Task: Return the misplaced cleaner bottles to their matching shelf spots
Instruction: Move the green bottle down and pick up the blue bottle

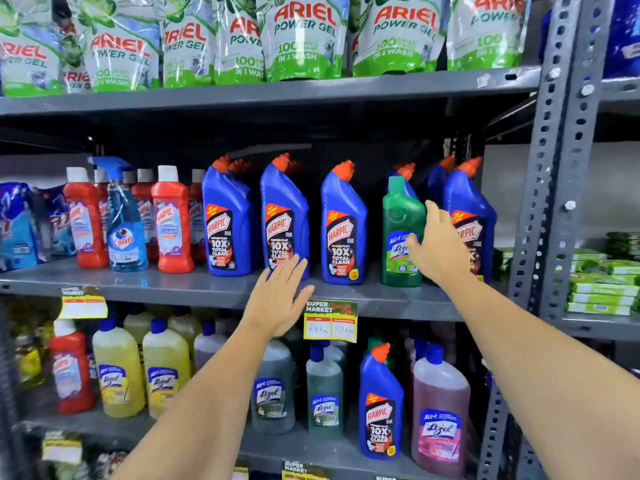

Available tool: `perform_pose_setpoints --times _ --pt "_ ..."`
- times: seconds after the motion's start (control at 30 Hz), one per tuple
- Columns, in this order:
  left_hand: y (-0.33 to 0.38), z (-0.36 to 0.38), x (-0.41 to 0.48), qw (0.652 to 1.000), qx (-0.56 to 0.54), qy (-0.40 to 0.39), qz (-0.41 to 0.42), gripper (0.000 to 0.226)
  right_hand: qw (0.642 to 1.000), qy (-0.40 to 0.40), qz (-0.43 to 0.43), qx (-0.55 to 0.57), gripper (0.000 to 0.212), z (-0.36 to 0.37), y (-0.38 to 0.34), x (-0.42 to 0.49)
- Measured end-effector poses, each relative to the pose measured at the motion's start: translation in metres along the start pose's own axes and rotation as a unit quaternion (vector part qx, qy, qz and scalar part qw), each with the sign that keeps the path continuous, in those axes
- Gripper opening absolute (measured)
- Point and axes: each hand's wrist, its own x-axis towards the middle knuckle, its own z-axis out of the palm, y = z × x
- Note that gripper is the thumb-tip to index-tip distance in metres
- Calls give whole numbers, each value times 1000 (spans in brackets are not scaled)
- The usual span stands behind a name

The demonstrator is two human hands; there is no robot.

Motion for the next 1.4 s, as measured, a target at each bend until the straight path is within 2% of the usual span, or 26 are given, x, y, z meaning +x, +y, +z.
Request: perform_pose_setpoints --times 0.07,0.2,0.3,0.37,0.53,0.67,0.77,0.93,1.0,1.03,1.13,1.2,1.3,1.4 --pt "-1 3 -5 999 -37 -31 -22 66 998 -15 48 41 72 8 1 6" --pt "4 9 -14 1000 -28 6 -11 69 981 -57 135 130 81 35 6 15" --pt "0 19 -15 1000 -1 25 -7 65 965 -43 178 190 96 53 14 20" --pt "-1 25 -15 1000 13 26 -12 61 957 -43 197 210 97 63 20 23" --pt "0 29 -16 999 16 46 -12 59 961 -46 192 192 77 70 31 25" --pt "2 34 -17 998 8 60 -24 56 970 -32 170 172 74 61 28 14" --pt "1 42 -16 997 6 71 -29 55 971 17 144 191 76 54 25 -2" --pt "-4 55 -19 995 -13 95 -16 48 946 78 115 292 77 34 22 -34" --pt "-7 56 -22 993 -34 113 4 46 928 88 84 351 68 18 18 -54" --pt "-9 56 -24 992 -46 120 17 46 924 89 75 365 62 9 16 -67" --pt "-12 63 -40 987 -69 137 40 53 918 88 90 376 62 -15 6 -115" --pt "-15 80 -62 987 -78 137 39 56 912 59 111 391 62 -15 3 -150" --pt "-26 126 -119 992 -96 69 33 56 901 2 172 398 64 12 1 -198" --pt "-47 190 -187 991 -86 -101 30 52 890 -26 241 385 58 71 -1 -249"
